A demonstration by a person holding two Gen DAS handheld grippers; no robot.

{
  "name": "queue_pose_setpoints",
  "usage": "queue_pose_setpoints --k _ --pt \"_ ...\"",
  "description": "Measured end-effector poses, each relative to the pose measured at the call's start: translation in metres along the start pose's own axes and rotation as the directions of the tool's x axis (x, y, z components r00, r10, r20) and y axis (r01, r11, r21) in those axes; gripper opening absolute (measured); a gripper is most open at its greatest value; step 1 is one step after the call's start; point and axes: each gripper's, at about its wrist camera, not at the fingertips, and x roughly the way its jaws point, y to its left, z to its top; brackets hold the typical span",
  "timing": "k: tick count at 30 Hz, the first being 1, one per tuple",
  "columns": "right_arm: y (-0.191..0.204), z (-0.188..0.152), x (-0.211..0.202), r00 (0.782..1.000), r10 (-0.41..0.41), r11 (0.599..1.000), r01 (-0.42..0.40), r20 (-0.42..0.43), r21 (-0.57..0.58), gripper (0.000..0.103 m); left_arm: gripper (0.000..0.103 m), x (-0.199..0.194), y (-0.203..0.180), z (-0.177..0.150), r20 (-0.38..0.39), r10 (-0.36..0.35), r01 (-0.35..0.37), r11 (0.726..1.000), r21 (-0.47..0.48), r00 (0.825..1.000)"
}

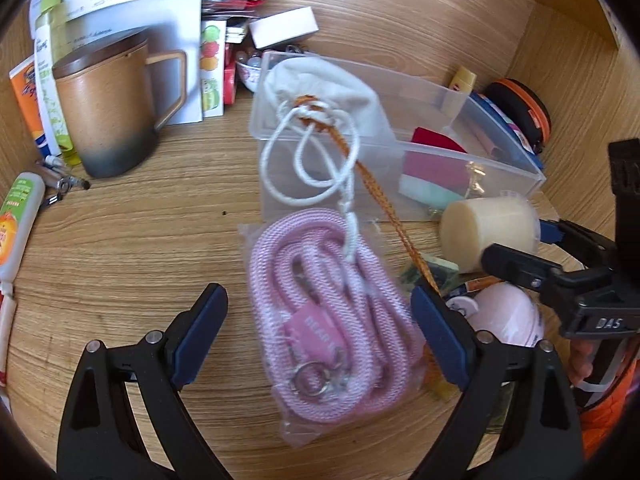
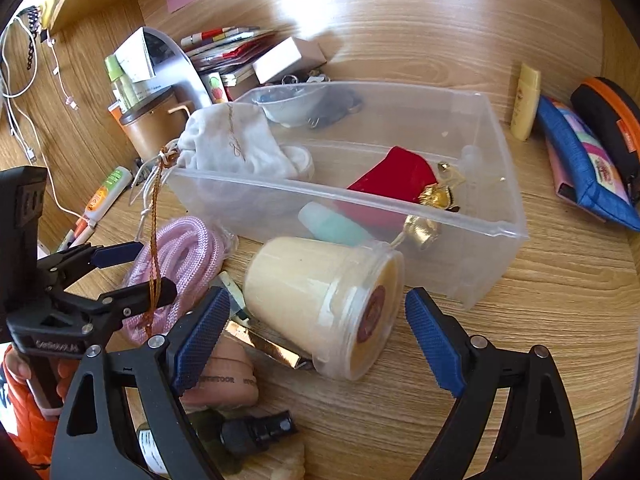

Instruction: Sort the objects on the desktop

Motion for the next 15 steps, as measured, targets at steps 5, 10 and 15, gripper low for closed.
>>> queue_pose_setpoints --k 5,10,15 --pt "0.001 0.002 0.008 1.000 -0.015 1.000 0.015 -0.013 -0.009 0.088 0.094 0.010 -0.005 0.001 -0.031 -0.008 0.008 1.000 0.004 0.999" --pt "-0.002 0.002 0.011 1.000 -0.011 1.000 0.011 -0.011 0.005 0.088 0.095 0.016 -0.011 0.001 -0.043 0.025 -0.024 0.999 0.026 0.999" --pt "-0.006 0.003 0.011 1.000 0.001 1.000 -0.001 -0.005 0.014 0.088 0.100 0.015 -0.003 -0.001 -0.042 0.101 -0.099 0.994 0.040 0.994"
